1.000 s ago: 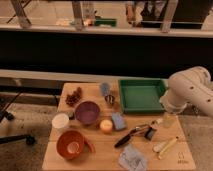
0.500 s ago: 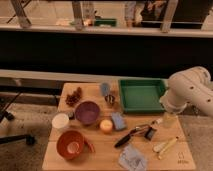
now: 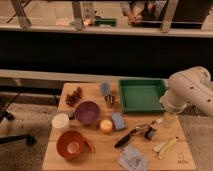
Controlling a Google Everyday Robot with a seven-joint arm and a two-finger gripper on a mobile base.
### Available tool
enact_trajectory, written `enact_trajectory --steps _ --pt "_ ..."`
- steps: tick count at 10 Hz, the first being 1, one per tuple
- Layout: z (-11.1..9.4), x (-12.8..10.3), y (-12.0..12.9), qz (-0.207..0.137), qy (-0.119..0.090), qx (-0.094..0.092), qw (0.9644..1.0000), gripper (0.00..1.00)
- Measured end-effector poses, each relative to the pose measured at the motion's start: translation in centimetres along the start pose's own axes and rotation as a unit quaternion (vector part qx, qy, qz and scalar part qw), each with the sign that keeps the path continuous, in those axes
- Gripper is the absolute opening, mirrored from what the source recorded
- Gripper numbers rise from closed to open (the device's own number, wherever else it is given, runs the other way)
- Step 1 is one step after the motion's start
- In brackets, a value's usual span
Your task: Place brush in tray
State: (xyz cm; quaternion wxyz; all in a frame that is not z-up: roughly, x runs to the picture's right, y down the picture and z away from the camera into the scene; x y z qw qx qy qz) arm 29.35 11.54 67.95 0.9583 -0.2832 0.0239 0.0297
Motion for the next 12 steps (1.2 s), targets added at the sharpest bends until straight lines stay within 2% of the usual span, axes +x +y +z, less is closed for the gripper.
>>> enact_trajectory --steps 2,7,12 --pt "-0.2 -0.1 0.5 -0.001 -0.002 0.005 1.0000 0.80" --pt "-0.2 0.1 2.1 -0.004 -0.030 0.007 0.9995 0.80" --pt "2.9 -0.9 4.5 -0.004 -0.042 -0.009 0.9991 0.80"
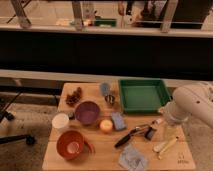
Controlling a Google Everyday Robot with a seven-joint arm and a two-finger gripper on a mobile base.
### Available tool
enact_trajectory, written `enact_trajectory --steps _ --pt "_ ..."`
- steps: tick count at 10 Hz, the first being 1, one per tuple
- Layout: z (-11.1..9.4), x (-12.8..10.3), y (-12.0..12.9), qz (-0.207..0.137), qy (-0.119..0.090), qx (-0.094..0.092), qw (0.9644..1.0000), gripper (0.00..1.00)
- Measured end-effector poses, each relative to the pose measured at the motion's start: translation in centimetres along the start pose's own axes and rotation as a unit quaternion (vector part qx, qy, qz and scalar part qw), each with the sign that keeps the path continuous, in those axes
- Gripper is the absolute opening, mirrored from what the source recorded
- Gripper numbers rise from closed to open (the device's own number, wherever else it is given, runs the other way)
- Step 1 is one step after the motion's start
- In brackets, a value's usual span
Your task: Place brush in tray
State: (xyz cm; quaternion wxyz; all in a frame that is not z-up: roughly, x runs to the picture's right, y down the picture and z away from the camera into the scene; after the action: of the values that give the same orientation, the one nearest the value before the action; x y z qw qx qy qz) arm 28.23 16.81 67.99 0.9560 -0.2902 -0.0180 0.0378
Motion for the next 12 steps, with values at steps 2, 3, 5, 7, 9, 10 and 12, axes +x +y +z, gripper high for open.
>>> enact_trajectory --steps 2,3,5,7,9,10,12 --pt "1.0 -1.1 0.7 -0.004 -0.007 -0.004 1.0000 0.80" --pt "1.3 -1.8 1.2 -0.009 -0.013 -0.006 0.9999 0.80" --pt "1.7 -2.4 1.9 -0.020 -0.022 -0.010 0.9995 0.80" --pt "2.4 -3.3 2.9 -0.032 -0.032 -0.016 0.9988 0.80" --pt "3.1 -4.7 4.4 -0.046 -0.046 -0.020 0.9977 0.80" --pt "3.2 -5.1 4.8 -0.049 -0.053 -0.020 0.9972 0.80" --pt "3.6 -6.1 5.1 -0.056 -0.067 -0.018 0.9960 0.80"
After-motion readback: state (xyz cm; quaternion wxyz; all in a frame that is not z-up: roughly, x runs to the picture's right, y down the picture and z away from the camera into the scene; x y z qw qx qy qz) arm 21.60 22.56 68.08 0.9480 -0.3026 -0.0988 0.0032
